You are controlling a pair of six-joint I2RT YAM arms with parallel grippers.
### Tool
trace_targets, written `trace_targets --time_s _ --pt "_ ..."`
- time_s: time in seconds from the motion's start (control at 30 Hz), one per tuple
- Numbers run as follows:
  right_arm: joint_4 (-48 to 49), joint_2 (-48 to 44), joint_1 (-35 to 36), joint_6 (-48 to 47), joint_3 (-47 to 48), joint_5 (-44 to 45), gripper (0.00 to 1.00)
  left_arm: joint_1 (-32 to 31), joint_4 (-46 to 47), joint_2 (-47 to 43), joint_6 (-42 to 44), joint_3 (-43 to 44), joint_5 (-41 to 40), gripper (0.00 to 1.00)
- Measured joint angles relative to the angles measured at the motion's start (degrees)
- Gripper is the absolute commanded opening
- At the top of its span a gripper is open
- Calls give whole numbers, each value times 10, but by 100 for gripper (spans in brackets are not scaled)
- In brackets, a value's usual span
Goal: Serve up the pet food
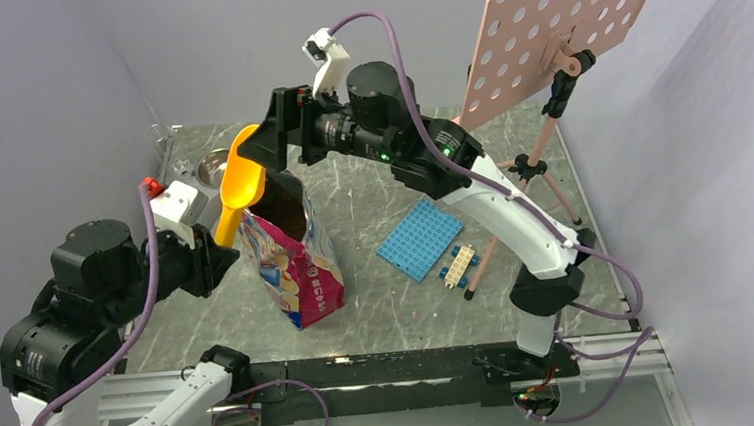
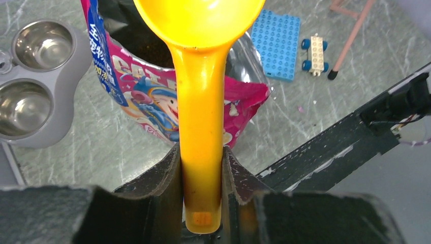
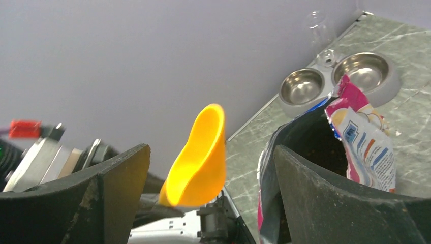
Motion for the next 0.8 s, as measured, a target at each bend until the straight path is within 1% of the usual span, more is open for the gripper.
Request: trace_targets --time_s 0.13,0.17,0.23,0.33,0.37,0.4,0.47,0.5,0.53,0.57,0.6,0.63,0.67,0.73,0.77,0.8 --pt "-28 42 0 6 49 35 71 0 -26 -9 26 0 0 0" --pt "-37 52 0 8 56 45 63 0 -32 -9 31 1 0 0" --pt "-48 61 2 9 59 59 42 0 -39 -9 39 3 0 0" --pt "-66 66 2 9 59 63 4 0 -59 -5 44 13 -5 0" --pt "-66 65 4 7 58 63 0 0 -64 -3 43 17 -5 3" --pt "-64 64 5 9 57 62 0 0 -74 -1 42 23 -7 10" --pt "-54 51 5 28 42 51 0 0 -79 0 35 28 -3 32" --pt "-46 41 3 32 29 43 0 0 -78 -1 26 30 4 46" --pt "-39 30 2 34 16 35 0 0 -74 -4 15 29 14 57" --pt "-31 17 0 30 3 22 0 -1 -60 -9 -8 23 28 63" --pt "-30 7 -1 21 -6 18 0 -1 -43 -16 -21 16 36 67" --pt "-27 -6 -3 15 -21 11 0 -1 -4 -33 -52 -3 52 70" --pt "-24 -20 -6 13 -36 -1 0 -1 29 -51 -80 -25 66 71" --pt "-5 -48 -14 11 -69 -24 0 -1 104 -99 -146 -84 92 72" --pt "8 -65 -21 14 -91 -40 0 -1 130 -117 -174 -106 99 70" --pt "27 -85 -29 18 -118 -54 0 -1 180 -141 -216 -143 108 69"
